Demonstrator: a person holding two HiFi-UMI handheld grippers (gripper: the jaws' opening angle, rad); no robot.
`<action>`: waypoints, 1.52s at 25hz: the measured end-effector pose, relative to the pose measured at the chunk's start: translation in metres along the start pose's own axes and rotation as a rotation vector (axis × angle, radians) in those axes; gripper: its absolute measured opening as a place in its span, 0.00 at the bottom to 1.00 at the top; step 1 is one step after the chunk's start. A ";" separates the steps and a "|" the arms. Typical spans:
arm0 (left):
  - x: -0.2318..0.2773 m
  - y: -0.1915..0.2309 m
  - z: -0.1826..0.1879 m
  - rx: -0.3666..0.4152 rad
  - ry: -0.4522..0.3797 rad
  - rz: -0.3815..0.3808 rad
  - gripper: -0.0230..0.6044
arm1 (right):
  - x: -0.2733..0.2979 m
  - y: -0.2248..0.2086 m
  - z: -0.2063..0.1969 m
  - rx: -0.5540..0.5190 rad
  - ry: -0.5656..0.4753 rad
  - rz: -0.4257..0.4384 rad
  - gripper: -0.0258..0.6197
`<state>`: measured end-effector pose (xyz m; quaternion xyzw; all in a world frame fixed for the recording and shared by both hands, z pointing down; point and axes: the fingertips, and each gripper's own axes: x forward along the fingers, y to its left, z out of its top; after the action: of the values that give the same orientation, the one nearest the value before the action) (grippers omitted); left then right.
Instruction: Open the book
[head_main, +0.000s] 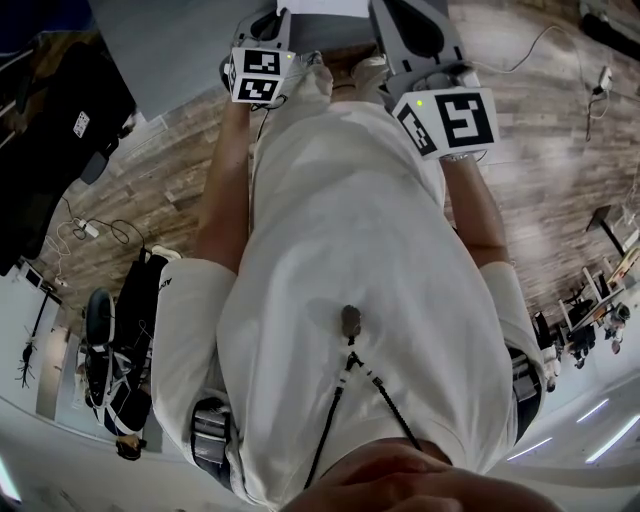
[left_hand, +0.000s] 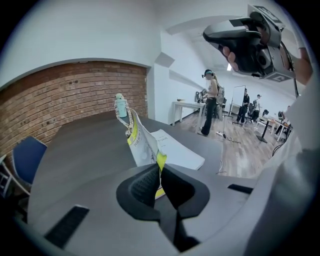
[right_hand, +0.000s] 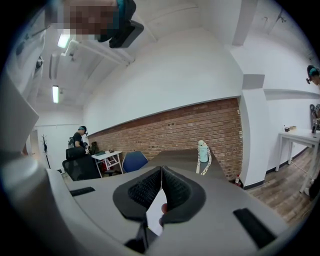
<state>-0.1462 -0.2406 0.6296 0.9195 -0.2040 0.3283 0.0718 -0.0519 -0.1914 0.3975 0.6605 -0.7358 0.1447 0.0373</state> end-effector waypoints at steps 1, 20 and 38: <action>-0.002 0.003 -0.001 -0.014 0.001 0.003 0.08 | 0.002 0.002 0.000 -0.001 0.001 0.005 0.10; -0.029 0.063 -0.016 -0.182 -0.024 0.065 0.08 | 0.038 0.033 0.010 -0.029 0.021 0.055 0.10; -0.029 0.111 -0.033 -0.253 0.003 0.107 0.08 | 0.075 0.036 0.017 -0.039 0.046 0.077 0.10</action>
<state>-0.2327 -0.3231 0.6364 0.8904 -0.2922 0.3048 0.1698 -0.0939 -0.2652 0.3936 0.6272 -0.7624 0.1468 0.0613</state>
